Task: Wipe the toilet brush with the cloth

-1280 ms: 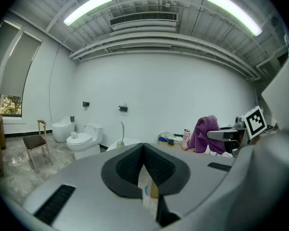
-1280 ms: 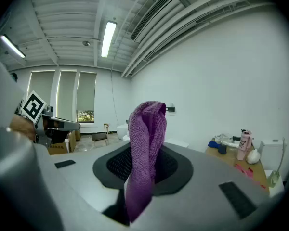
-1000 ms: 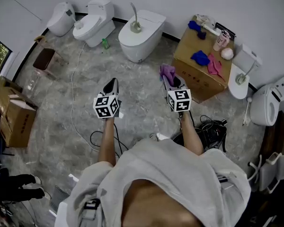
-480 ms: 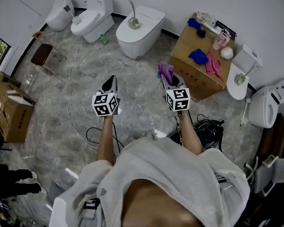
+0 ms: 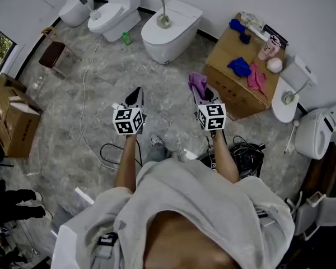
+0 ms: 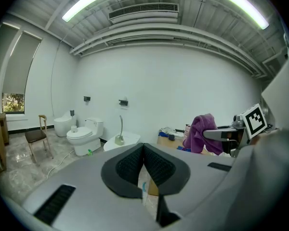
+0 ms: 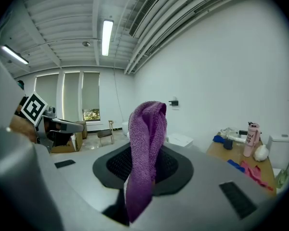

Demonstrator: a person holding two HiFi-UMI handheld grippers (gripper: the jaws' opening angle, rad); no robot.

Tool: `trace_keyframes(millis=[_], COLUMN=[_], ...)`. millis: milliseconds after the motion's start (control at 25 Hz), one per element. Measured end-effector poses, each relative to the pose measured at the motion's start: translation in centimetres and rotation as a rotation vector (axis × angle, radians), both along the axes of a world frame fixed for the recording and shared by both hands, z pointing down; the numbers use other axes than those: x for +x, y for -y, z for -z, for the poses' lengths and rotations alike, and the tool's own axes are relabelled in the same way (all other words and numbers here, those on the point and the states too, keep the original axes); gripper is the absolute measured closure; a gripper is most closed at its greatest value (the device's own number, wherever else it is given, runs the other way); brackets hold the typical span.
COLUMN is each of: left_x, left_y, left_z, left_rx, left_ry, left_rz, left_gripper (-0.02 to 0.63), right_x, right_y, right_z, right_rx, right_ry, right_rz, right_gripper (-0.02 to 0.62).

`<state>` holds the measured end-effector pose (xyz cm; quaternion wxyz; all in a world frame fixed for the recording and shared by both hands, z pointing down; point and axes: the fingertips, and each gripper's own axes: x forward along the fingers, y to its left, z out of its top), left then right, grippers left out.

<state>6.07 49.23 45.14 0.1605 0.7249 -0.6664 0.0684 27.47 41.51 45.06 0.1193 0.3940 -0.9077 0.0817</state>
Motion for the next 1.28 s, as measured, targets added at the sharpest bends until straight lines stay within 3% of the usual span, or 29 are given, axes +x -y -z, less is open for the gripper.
trace_keyframes(millis=[280, 640, 1080, 1280], left_x=[-1.0, -3.4, -11.3, -13.7], left_y=[3.5, 13.6, 27.2, 30.8], left_z=[-0.8, -2.1, -1.1, -1.7], left_rx=[-0.002, 0.003, 0.017, 0.013], left_ry=[-0.003, -0.036, -0.051, -0.059], left_rz=[-0.01, -0.058, -0.077, -0.093], left_gripper=[0.586, 0.586, 0.586, 0.586], right_x=[-1.0, -3.5, -11.1, -13.8], right_y=[3.2, 12.1, 24.8, 28.3], right_z=[-0.6, -1.3, 0.0, -0.3], right_rx=[0.004, 0.014, 0.026, 0.028], right_ry=[-0.017, -0.067, -0.091, -0.1], right_rz=[-0.008, -0.042, -0.051, -0.06], right_gripper=[0.494, 0.494, 0.494, 0.494])
